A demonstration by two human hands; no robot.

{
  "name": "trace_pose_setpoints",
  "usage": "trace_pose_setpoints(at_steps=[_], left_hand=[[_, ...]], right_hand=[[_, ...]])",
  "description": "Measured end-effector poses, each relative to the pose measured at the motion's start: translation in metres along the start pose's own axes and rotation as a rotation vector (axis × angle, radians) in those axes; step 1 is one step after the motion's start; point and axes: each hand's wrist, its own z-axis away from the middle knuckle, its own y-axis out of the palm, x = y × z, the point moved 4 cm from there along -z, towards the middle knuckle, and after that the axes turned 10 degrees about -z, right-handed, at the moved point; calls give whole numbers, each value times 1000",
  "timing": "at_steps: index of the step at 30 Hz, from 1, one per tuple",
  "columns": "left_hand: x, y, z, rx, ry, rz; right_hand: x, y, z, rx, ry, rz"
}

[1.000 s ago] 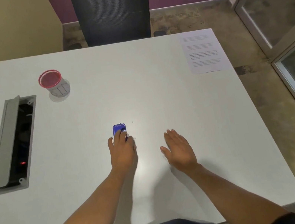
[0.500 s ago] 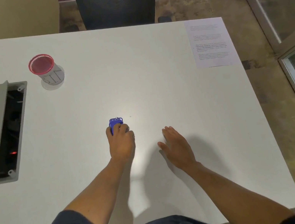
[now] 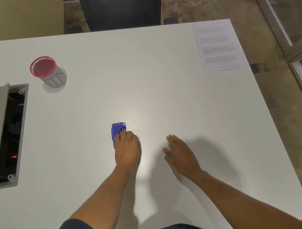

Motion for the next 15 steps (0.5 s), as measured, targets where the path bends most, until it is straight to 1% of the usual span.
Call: trace_pose_setpoints(at_steps=[2,5,7,8,10,11,12,15], left_hand=[[1,0,-1,13,-19,39],[1,-5,-2,0,-50,196],[0,-13,0,-36,-66,343],[-2,-19,2,-57,-68,414],[-6,-31,6,-103,-51,538],[-8,-37,8,-132,-40,594],[-11,-43,10,-156,-27,636],[-17,-57,16,-187,11,694]], right_hand=[[6,-3,-1,-36,16,-115],[16,-8,-3,-87,83,-346],[18,-5,-7,-99,192,-601],[20,-4,-7,-104,275,-779],[19,0,-9,-84,450,-1063],[17,4,-10,-58,511,-1149],[16,7,-11,-30,550,-1240],[23,12,-13,30,573,-1458]])
